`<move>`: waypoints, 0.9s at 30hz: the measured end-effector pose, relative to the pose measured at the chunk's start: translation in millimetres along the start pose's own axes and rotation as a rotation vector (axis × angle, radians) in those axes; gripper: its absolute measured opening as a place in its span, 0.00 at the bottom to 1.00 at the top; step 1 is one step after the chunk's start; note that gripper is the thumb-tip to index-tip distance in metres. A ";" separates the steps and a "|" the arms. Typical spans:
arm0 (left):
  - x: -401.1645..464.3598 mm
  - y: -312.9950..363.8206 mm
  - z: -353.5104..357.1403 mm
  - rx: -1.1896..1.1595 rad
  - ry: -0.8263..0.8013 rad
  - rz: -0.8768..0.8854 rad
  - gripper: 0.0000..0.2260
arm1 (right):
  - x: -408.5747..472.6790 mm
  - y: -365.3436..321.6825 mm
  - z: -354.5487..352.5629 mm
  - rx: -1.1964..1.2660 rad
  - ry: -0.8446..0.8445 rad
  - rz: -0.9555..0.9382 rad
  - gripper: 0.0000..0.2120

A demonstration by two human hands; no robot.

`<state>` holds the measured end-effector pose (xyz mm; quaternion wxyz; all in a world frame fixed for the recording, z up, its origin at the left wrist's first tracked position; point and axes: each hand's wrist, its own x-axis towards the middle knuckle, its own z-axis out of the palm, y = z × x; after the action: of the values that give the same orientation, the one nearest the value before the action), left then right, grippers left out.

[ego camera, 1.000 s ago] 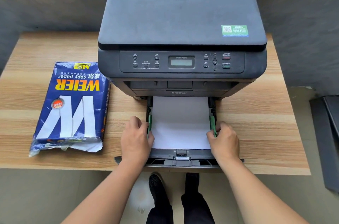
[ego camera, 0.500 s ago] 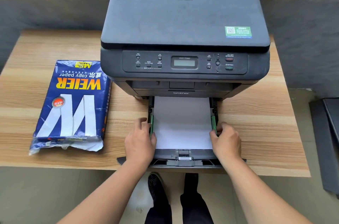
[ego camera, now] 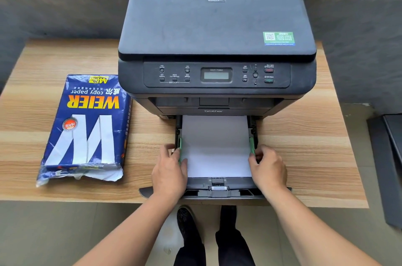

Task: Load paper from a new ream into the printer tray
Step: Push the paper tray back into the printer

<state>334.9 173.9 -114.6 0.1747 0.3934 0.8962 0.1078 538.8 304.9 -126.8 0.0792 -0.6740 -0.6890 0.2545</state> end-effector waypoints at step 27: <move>-13.0 9.3 2.7 0.339 -0.098 0.528 0.38 | -43.9 -7.4 9.1 -0.464 -0.229 -0.562 0.48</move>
<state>350.4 170.5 -111.1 0.1155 0.6405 0.7590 -0.0206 531.6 260.4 -120.9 -0.0864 -0.4260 -0.8906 0.1337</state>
